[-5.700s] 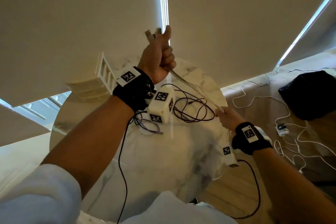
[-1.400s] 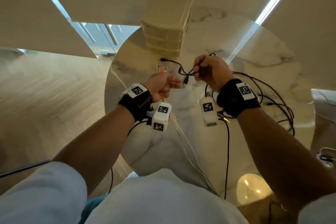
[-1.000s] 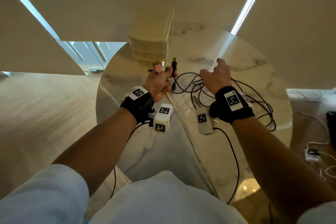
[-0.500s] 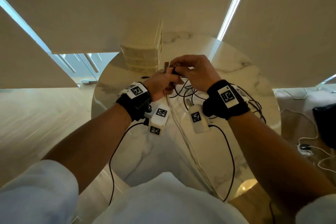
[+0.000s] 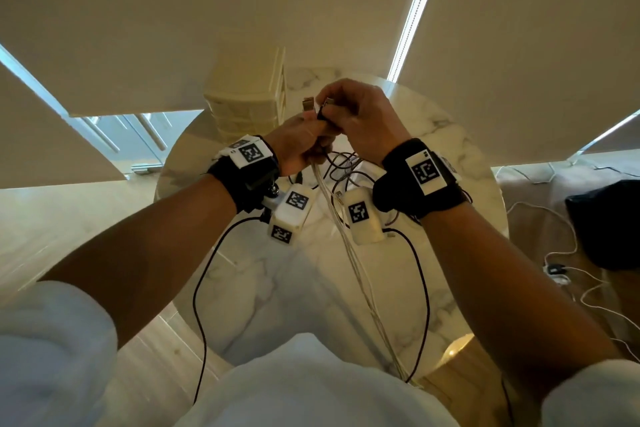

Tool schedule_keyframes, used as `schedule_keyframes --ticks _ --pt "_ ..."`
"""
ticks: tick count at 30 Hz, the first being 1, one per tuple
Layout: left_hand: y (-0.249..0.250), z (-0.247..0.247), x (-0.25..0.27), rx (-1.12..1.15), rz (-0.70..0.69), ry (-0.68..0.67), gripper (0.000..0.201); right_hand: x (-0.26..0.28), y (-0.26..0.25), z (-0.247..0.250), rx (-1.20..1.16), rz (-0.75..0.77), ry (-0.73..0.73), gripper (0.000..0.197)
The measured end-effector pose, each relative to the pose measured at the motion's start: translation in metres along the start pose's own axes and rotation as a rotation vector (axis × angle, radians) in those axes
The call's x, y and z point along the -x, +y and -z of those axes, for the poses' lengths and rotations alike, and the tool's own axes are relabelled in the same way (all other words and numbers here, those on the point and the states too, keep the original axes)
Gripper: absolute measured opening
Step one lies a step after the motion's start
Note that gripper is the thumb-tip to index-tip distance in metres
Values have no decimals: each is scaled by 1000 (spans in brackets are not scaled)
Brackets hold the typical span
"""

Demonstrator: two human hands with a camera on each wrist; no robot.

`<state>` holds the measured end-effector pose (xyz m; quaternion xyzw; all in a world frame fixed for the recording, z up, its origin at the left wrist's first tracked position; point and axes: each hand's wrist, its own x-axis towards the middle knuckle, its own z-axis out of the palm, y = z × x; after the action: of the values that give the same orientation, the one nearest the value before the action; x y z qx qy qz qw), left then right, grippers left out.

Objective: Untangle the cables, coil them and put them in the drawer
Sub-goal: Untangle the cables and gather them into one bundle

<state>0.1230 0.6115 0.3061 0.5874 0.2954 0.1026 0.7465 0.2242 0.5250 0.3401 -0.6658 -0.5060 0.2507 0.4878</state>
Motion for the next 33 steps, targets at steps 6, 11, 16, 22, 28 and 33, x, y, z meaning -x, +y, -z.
schedule_keyframes --ticks 6,11,16,22,28,33 --pt "6 -10 0 28 -42 -11 24 -2 -4 8 -128 35 16 16" --pt "12 -12 1 12 -95 -10 31 -5 -3 6 -29 55 61 19" --pt "16 -12 5 82 -65 -51 25 -9 -8 11 107 59 41 24" --pt "14 -12 7 50 -81 -51 37 -9 -19 17 188 39 -98 23" --pt "35 -6 14 173 -165 13 32 -3 -1 21 -23 -171 -286 51" --pt "54 18 13 417 -228 48 33 12 50 27 464 -340 -488 35"
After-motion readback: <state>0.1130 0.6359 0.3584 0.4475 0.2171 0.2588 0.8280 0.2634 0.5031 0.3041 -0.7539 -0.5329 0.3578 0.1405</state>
